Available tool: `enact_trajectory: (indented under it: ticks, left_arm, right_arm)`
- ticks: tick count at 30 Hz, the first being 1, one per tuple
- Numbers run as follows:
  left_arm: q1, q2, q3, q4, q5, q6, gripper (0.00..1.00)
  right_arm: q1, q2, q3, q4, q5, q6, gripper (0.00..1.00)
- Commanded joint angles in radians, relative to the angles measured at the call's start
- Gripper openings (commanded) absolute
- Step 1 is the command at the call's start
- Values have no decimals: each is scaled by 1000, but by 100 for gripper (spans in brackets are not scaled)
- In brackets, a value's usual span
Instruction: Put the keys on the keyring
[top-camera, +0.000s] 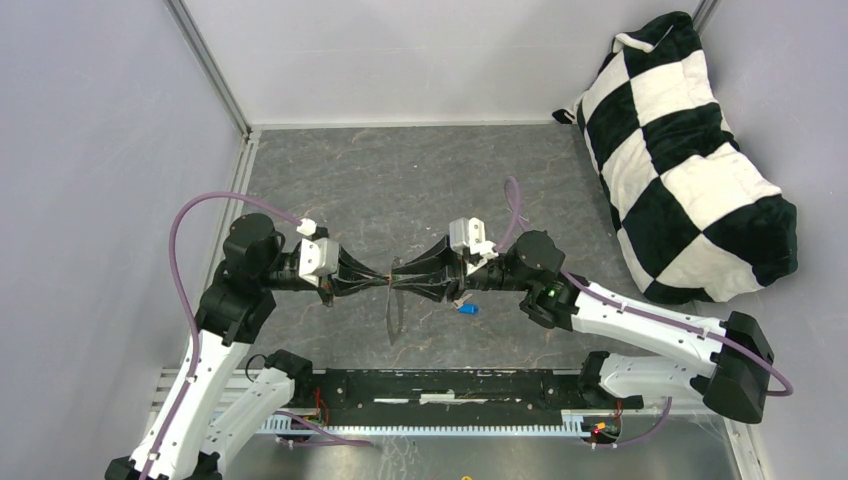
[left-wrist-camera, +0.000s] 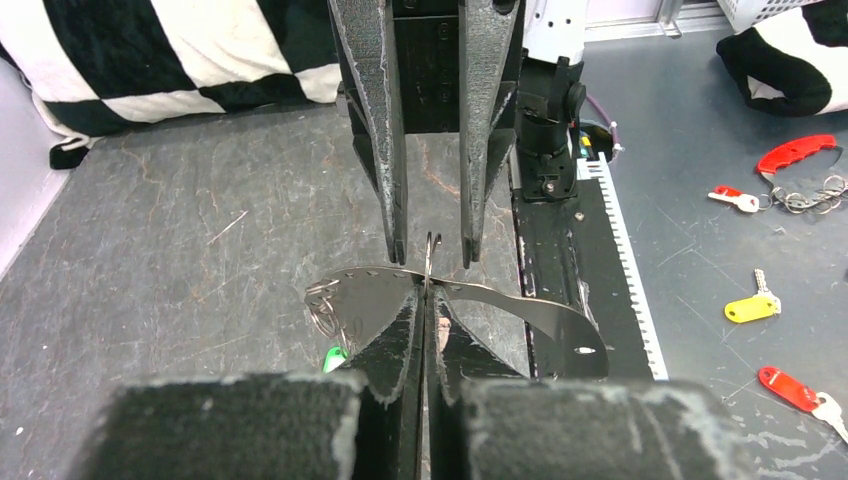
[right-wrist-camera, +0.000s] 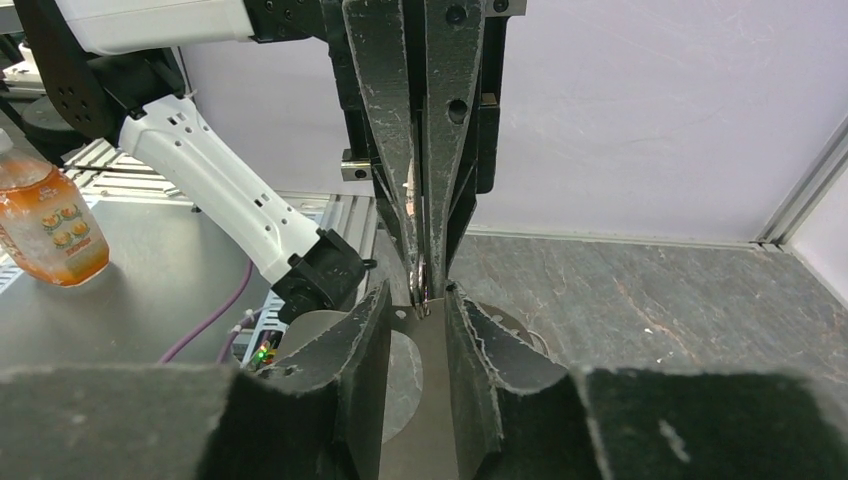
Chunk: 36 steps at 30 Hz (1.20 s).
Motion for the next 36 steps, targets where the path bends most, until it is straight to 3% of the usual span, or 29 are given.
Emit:
enact_trajectory:
  ticks: [1, 8, 9, 11, 14, 18, 28, 36]
  left_arm:
    - [2, 0, 15, 21, 42, -21, 2]
    - [2, 8, 21, -21, 52, 6, 3]
    - [2, 13, 26, -38, 49, 18, 11]
    - [2, 30, 49, -108, 42, 68, 25]
    - [2, 57, 81, -208, 36, 140, 31]
    - [1, 81, 101, -244, 38, 148, 31]
    - [1, 75, 111, -243, 39, 134, 20]
    - [1, 76, 132, -292, 11, 205, 23]
  right_arm:
    - [2, 12, 31, 59, 15, 24, 29]
    - [1, 24, 61, -4, 26, 31, 2]
    - [2, 25, 75, -33, 27, 27, 0]
    - [2, 31, 109, -120, 26, 2, 1]
    - [1, 31, 136, -200, 22, -23, 1]
    - [1, 37, 175, -284, 17, -67, 1]
    - [2, 54, 233, -375, 6, -123, 1]
    - [2, 58, 251, -418, 9, -148, 1]
